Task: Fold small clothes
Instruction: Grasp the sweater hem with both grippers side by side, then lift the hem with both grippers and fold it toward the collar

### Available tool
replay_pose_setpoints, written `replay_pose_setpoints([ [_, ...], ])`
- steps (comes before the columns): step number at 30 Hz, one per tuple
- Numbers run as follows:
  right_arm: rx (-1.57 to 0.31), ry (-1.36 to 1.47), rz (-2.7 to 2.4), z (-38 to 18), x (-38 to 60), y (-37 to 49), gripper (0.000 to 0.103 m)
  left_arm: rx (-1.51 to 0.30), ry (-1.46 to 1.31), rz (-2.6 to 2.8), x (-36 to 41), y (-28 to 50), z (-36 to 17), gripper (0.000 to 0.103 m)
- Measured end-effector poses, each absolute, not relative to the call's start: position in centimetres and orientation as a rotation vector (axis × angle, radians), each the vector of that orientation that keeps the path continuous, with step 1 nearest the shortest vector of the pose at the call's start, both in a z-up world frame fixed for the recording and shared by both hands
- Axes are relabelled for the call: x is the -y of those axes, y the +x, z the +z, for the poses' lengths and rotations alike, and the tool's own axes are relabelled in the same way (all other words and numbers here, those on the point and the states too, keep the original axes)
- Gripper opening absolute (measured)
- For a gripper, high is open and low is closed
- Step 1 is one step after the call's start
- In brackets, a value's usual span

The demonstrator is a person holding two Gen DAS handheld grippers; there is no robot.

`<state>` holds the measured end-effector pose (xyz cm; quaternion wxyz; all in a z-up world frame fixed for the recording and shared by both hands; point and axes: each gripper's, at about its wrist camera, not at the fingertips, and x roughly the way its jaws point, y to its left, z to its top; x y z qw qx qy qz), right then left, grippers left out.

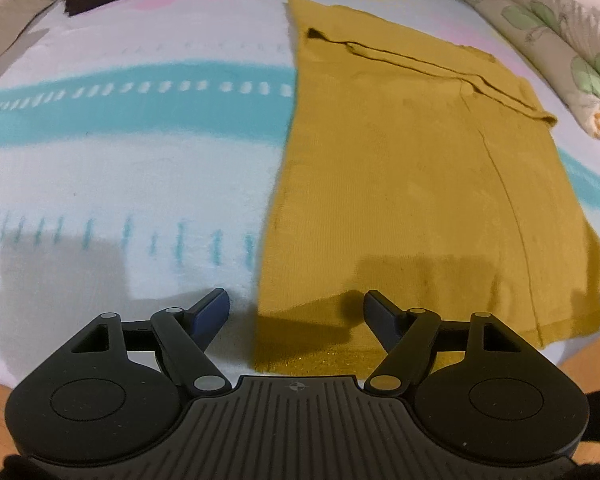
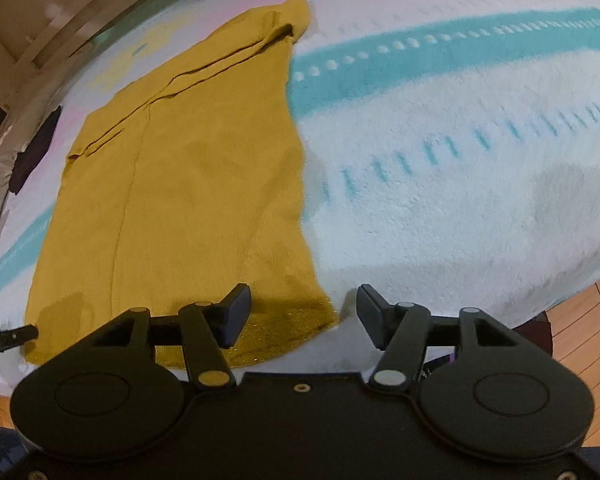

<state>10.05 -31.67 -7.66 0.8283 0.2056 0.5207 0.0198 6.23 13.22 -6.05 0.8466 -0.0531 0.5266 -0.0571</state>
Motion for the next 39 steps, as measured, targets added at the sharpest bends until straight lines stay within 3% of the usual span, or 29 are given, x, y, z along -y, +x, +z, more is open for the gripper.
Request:
replay_pose_setpoints([
  [1, -1.107, 0.444, 0.041, -7.7, 31.7, 10.1, 0.064, -1.102, -0.106, -0.129, -13.1, 6.2, -6.0, 0.062],
  [3, -1.105, 0.446, 0.046, -8.0, 31.6, 10.3, 0.064, -1.082, -0.105, -0.146, -12.9, 6.2, -5.7, 0.036],
  [5, -1.103, 0.429, 0.043, -8.1, 31.4, 10.4, 0.064, -1.072, -0.131, -0.176, -13.0, 6.2, -5.7, 0.021],
  [6, -1.104, 0.424, 0.04, -8.2, 31.3, 10.4, 0.064, -1.072, -0.155, -0.195, -13.1, 6.3, -5.9, 0.015],
  [10, -1.095, 0.426, 0.03, -8.5, 31.4, 10.8, 0.065, -1.059, -0.137, -0.21, -12.5, 6.2, -5.9, 0.011],
  [11, -1.102, 0.424, 0.039, -8.6, 31.2, 10.9, 0.066, -1.051, -0.135, -0.22, -12.5, 6.1, -5.8, 0.005],
  [12, -1.106, 0.42, 0.05, -8.6, 31.1, 10.8, 0.066, -1.046, -0.142, -0.232, -12.4, 6.1, -5.8, 0.005],
  [14, -1.123, 0.435, 0.099, -8.6, 30.8, 10.7, 0.046, -1.041, -0.133, -0.231, -12.2, 6.1, -5.8, 0.005],
  [15, -1.134, 0.463, 0.125, -8.7, 30.8, 10.6, 0.014, -1.036, -0.124, -0.23, -12.1, 6.0, -5.7, 0.005],
  [21, -1.021, 0.454, 0.078, -5.3, 32.2, 8.5, 0.013, -0.961, -0.159, -0.227, -12.8, 5.1, -3.8, 0.005],
  [28, -1.089, 0.528, 0.093, -6.7, 32.7, 8.7, 0.013, -0.974, -0.206, -0.227, -13.1, 5.5, -3.7, 0.005],
  [39, -0.813, 0.756, 0.198, -2.6, 33.3, 11.8, 0.013, -0.845, -0.339, -0.23, -13.8, 8.8, 1.2, 0.004],
])
